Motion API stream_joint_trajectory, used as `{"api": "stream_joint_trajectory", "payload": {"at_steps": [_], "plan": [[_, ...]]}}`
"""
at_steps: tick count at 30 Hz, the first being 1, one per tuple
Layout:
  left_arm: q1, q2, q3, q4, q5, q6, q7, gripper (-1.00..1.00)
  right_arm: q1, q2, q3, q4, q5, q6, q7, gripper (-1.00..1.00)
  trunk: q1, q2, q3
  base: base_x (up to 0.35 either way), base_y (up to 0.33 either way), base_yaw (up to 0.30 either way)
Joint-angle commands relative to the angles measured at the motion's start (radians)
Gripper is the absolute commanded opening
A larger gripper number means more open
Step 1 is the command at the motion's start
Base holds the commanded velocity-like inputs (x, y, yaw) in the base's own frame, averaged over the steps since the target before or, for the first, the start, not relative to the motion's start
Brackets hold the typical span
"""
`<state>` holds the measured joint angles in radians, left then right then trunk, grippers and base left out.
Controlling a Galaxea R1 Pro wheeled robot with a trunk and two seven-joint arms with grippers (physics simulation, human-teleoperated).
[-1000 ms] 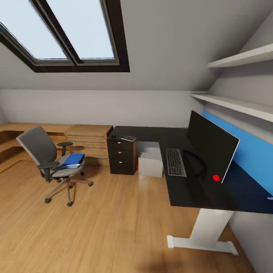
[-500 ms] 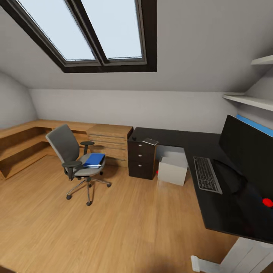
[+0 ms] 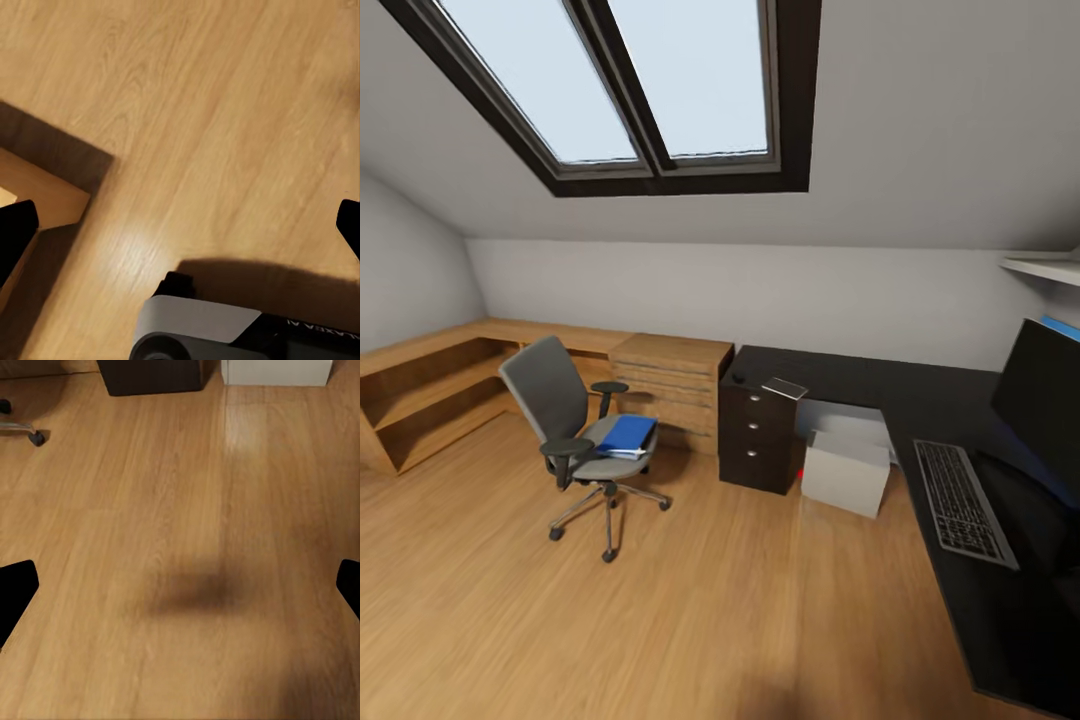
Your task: In the bedroom, organize the workspace by keeping the computer under the desk, ensuring the monitor is on the desk, placing the keyboard on the desk next to the monitor, placing the mouse on the desk next to the keyboard, moving the folder from the swivel chair onto the desk next to the mouse, stacking the notebook on top of the folder with the pen on top of the notebook, and positioning the swivel chair next to the desk.
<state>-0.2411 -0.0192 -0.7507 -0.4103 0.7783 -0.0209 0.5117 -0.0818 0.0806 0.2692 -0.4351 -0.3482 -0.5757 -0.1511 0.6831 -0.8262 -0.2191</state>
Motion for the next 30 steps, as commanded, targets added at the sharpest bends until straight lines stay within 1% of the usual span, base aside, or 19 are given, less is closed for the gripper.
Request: {"api": "stream_joint_trajectory", "payload": {"at_steps": [1,30], "plan": [[-0.001,0.001,-0.008,-0.001,0.009,-0.002,0.007,1.0,-0.001,-0.001,0.008,0.003,-0.005,-0.006,-0.008,1.0,0.001,-0.001,0.0,0.32,0.008,0.013],[-0.001,0.001,-0.009,-0.001,0.003,-0.002,0.007,1.0,-0.001,-0.001,0.008,0.019,-0.003,-0.015,-0.007,1.0,0.001,-0.001,0.044,0.32,0.001,0.002]]}}
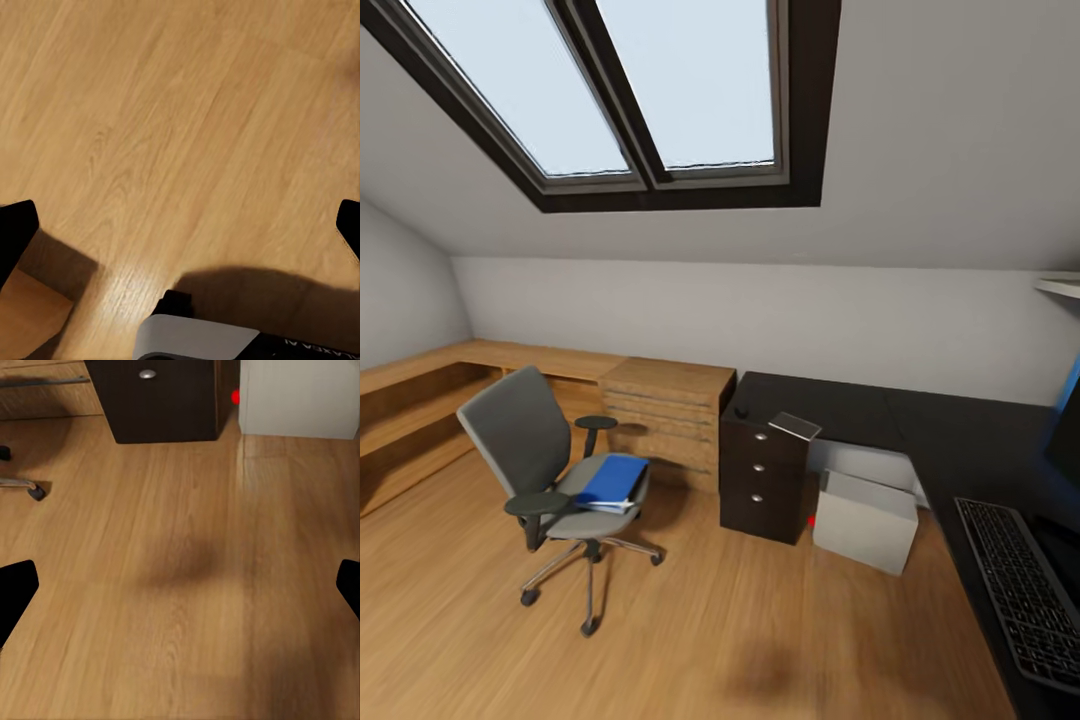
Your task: In the bedroom, organize the workspace by keeping the computer under the desk, ensuring the monitor is on the desk, placing the keyboard on the desk next to the monitor, placing the mouse on the desk next to the keyboard, moving the folder from the swivel chair onto the desk next to the mouse, stacking the notebook on top of the folder with the pen on top of the notebook, and positioning the swivel chair next to the desk.
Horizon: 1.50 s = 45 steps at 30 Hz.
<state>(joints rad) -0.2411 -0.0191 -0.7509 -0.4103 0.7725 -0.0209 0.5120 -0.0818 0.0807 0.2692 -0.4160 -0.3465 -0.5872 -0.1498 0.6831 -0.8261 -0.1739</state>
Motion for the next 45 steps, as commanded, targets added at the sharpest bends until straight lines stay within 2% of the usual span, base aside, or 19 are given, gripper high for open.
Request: {"api": "stream_joint_trajectory", "payload": {"at_steps": [1,20,28,34,39,42,43,45], "plan": [[-0.002,0.001,-0.008,-0.001,0.009,-0.002,0.007,1.0,-0.001,-0.001,0.008,0.0,-0.005,-0.003,-0.008,1.0,0.001,-0.001,-0.001,0.32,0.0,0.0],[-0.001,0.001,-0.009,-0.001,0.007,-0.003,0.007,1.0,-0.001,-0.001,0.009,0.0,-0.004,-0.003,-0.007,1.0,0.001,-0.001,0.001,0.321,0.0,0.0],[-0.001,0.0,-0.013,-0.001,0.007,-0.062,0.007,1.0,-0.001,-0.004,0.011,-0.006,0.005,-0.005,-0.006,1.0,0.001,-0.001,0.001,0.321,0.0,0.0],[-0.001,0.0,-0.014,-0.01,0.006,-0.079,0.007,1.0,-0.005,-0.006,0.01,-0.013,0.022,-0.014,-0.009,1.0,0.001,-0.001,0.001,0.321,0.0,0.0],[-0.002,0.003,-0.012,-0.092,0.005,-0.08,0.008,1.0,-0.013,-0.007,0.009,-0.069,0.028,-0.011,-0.022,1.0,0.001,-0.001,0.001,0.322,0.0,0.0],[-0.001,0.007,-0.012,-0.189,0.004,-0.073,0.01,1.0,-0.018,-0.007,0.009,-0.157,0.029,0.013,-0.055,1.0,0.001,-0.001,0.001,0.322,0.0,0.0],[-0.002,0.008,-0.011,-0.266,0.001,-0.052,0.012,1.0,-0.019,-0.008,0.009,-0.249,0.031,0.068,-0.096,1.0,0.001,-0.001,0.001,0.322,0.0,0.0],[-0.002,0.009,-0.01,-0.318,-0.004,-0.021,0.013,1.0,-0.02,-0.01,0.009,-0.324,0.031,0.127,-0.127,1.0,0.001,-0.001,0.001,0.322,0.0,0.0]]}}
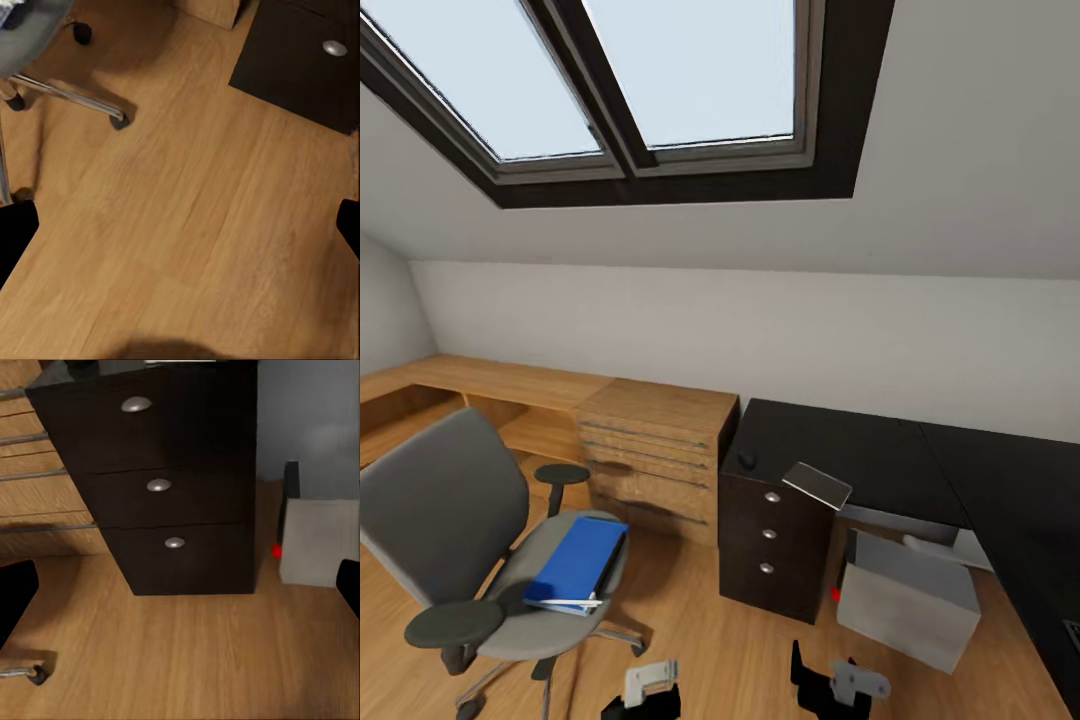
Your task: In the bedroom, organize the workspace by keeping the computer under the desk, ensuring the monitor is on the desk, placing the keyboard on the desk next to the monitor, placing the mouse on the desk next to the keyboard, moving the folder from the swivel chair onto the desk next to the mouse, stacking the notebook on top of the folder with the pen on top of the notebook, and positioning the swivel chair next to the desk.
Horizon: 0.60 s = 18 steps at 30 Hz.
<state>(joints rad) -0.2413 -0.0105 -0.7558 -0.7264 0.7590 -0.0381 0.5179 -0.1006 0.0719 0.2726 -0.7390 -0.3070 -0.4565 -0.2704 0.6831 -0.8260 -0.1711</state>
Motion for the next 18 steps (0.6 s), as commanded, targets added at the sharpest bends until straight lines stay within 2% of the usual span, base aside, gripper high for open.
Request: {"api": "stream_joint_trajectory", "payload": {"at_steps": [1,3,5,7,8,10,11,12,13,18], "plan": [[-0.002,0.002,-0.002,-0.057,0.0,0.041,0.009,1.0,-0.001,-0.009,0.005,-0.085,-0.006,0.071,-0.036,1.0,0.001,-0.001,-0.002,0.322,0.0,0.0],[-0.002,0.003,0.004,-0.115,-0.012,0.094,0.013,1.0,-0.002,-0.022,0.004,-0.175,0.0,0.158,-0.064,1.0,0.001,-0.001,-0.002,0.322,0.0,0.0],[-0.002,0.003,0.037,-0.231,-0.029,0.206,0.027,1.0,-0.016,-0.052,0.001,-0.344,0.014,0.353,-0.108,1.0,0.001,-0.001,-0.002,0.322,0.0,0.0],[-0.002,0.002,0.062,-0.286,-0.035,0.259,0.035,1.0,-0.04,-0.066,-0.007,-0.408,0.017,0.453,-0.122,1.0,0.001,-0.001,-0.002,0.322,0.0,0.0],[-0.003,0.002,0.121,-0.399,-0.045,0.354,0.046,1.0,-0.114,-0.089,-0.06,-0.482,0.016,0.632,-0.133,1.0,0.001,-0.001,-0.002,0.322,0.0,0.0],[-0.003,0.003,0.197,-0.492,-0.05,0.437,0.049,1.0,-0.194,-0.098,-0.14,-0.497,0.01,0.771,-0.133,1.0,0.001,-0.001,-0.002,0.322,0.0,0.0],[-0.003,0.003,0.219,-0.509,-0.051,0.456,0.049,1.0,-0.214,-0.1,-0.158,-0.492,0.007,0.8,-0.131,1.0,0.001,-0.001,-0.002,0.322,0.0,0.0],[-0.003,0.003,0.268,-0.538,-0.052,0.494,0.049,1.0,-0.253,-0.102,-0.187,-0.476,-0.005,0.859,-0.123,1.0,0.001,-0.001,-0.002,0.322,0.0,0.0],[-0.004,0.006,0.347,-0.559,-0.047,0.543,0.047,1.0,-0.306,-0.101,-0.213,-0.449,-0.022,0.939,-0.107,1.0,0.001,-0.001,-0.002,0.322,0.0,0.0],[-0.004,0.01,0.378,-0.507,-0.055,0.557,0.049,1.0,-0.328,-0.095,-0.188,-0.391,-0.023,0.956,-0.102,1.0,0.001,-0.001,-0.002,0.322,0.0,0.0]]}}
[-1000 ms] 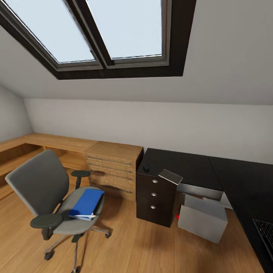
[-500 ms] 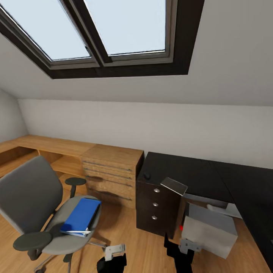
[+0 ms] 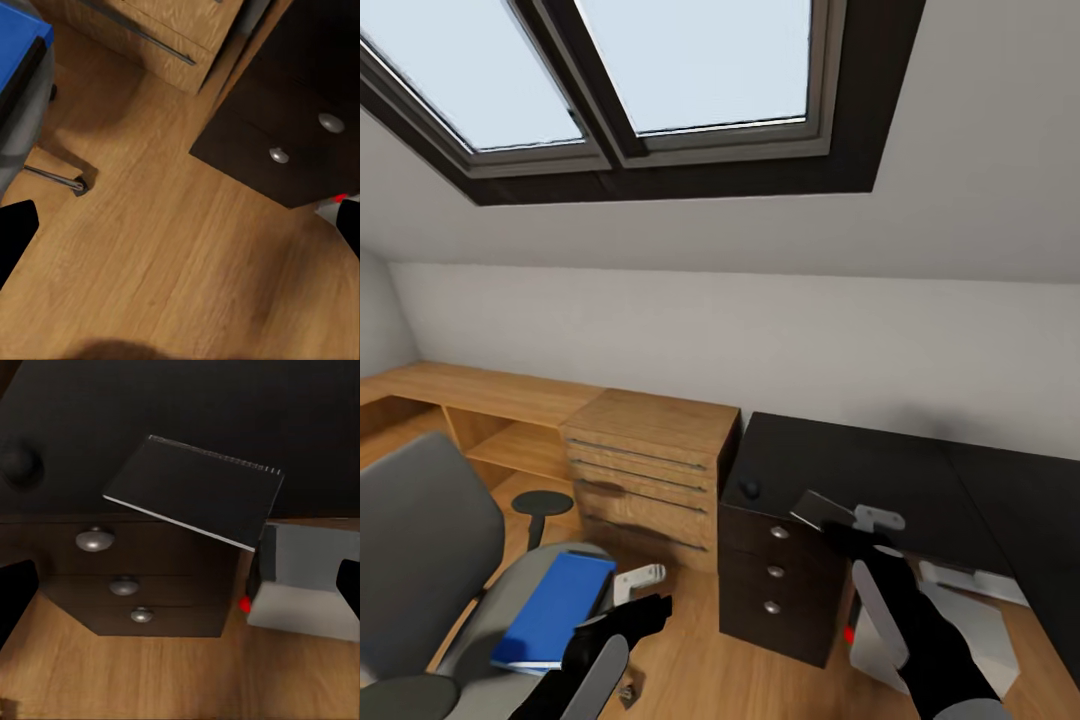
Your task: In the bedroom, organize the workspace by keeping the computer under the desk, ensuring the monitor is on the desk, placing the keyboard on the desk next to the monitor, placing the mouse on the desk next to the keyboard, moving the folder from the swivel chair onto the desk next to the mouse, stacking the notebook on top of the folder with the pen on top of the notebook, and positioning the swivel chair next to the desk.
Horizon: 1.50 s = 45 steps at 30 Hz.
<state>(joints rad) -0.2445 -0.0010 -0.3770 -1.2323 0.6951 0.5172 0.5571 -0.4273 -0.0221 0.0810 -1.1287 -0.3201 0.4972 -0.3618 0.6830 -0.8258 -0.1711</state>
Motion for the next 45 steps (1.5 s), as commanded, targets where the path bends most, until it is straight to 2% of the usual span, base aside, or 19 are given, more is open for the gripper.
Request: {"api": "stream_joint_trajectory", "payload": {"at_steps": [1,4,6,14,26,31,32,35,41,45], "plan": [[-0.001,0.003,0.001,0.002,0.009,0.002,0.009,1.0,-0.002,-0.001,0.006,0.001,-0.01,0.003,-0.01,1.0,0.001,-0.001,-0.002,0.322,0.0,0.0],[-0.001,0.026,0.004,0.014,0.009,0.004,0.009,1.0,-0.003,0.001,0.011,0.003,-0.015,0.004,-0.012,1.0,0.001,-0.001,-0.002,0.322,0.0,0.0],[-0.001,0.029,0.003,0.014,0.009,0.004,0.009,1.0,-0.004,0.002,0.012,-0.002,-0.017,0.006,-0.013,1.0,0.001,-0.001,-0.002,0.322,0.0,0.0],[-0.001,0.033,0.002,0.014,0.009,0.003,0.009,1.0,-0.003,0.002,0.015,-0.009,-0.016,0.006,-0.012,1.0,0.001,-0.001,-0.002,0.322,0.0,0.025],[-0.001,0.029,0.001,0.013,0.01,0.003,0.009,1.0,-0.002,0.002,0.02,-0.001,-0.013,0.004,-0.007,1.0,0.001,-0.001,-0.012,0.217,0.0,0.203],[-0.001,0.029,0.0,0.007,0.01,0.002,0.009,1.0,-0.002,0.001,0.074,0.002,-0.01,0.004,-0.006,1.0,0.001,-0.001,-0.017,0.024,0.0,0.219],[-0.001,0.029,0.0,0.006,0.01,0.002,0.009,1.0,-0.002,-0.001,0.104,0.002,-0.009,0.004,-0.007,1.0,0.001,-0.001,-0.018,0.01,0.0,0.214],[-0.001,0.029,-0.001,-0.003,0.01,0.003,0.009,1.0,-0.002,-0.003,0.156,0.003,-0.008,0.004,-0.009,1.0,0.001,-0.001,-0.021,0.006,0.0,0.212],[-0.001,0.029,-0.012,-0.017,0.01,0.001,0.012,1.0,-0.002,-0.005,0.183,0.018,-0.001,0.003,-0.004,1.0,0.001,-0.001,-0.024,0.004,0.0,0.115],[-0.001,0.028,-0.027,-0.03,0.012,-0.01,0.012,1.0,-0.002,-0.005,0.194,0.039,0.024,-0.007,-0.003,1.0,0.001,-0.001,-0.025,0.193,0.0,0.01]]}}
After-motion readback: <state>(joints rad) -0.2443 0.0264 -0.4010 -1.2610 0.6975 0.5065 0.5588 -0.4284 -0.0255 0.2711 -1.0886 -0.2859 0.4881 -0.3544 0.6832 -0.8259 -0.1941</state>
